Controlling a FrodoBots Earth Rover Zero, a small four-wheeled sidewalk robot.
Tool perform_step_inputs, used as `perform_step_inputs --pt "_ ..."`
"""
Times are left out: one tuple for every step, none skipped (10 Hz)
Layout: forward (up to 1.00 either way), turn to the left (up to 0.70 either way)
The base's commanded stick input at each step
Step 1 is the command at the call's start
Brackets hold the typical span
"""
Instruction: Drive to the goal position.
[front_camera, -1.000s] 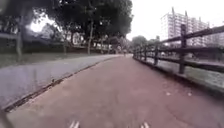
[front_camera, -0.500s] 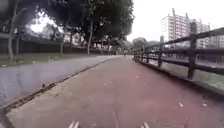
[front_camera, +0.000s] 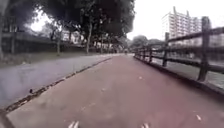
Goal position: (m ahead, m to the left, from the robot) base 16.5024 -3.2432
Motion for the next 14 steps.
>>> perform_step_inputs --pt "0.70 0.00" --pt "0.70 0.00" --pt "0.70 0.00" --pt "0.70 0.00" --pt "0.70 0.00" --pt "0.70 0.00" --pt "0.70 0.00" --pt "0.70 0.00" --pt "0.70 0.00" --pt "0.70 0.00" --pt "0.70 0.00" --pt "0.70 -0.12" --pt "0.70 -0.27" --pt "0.70 -0.27"
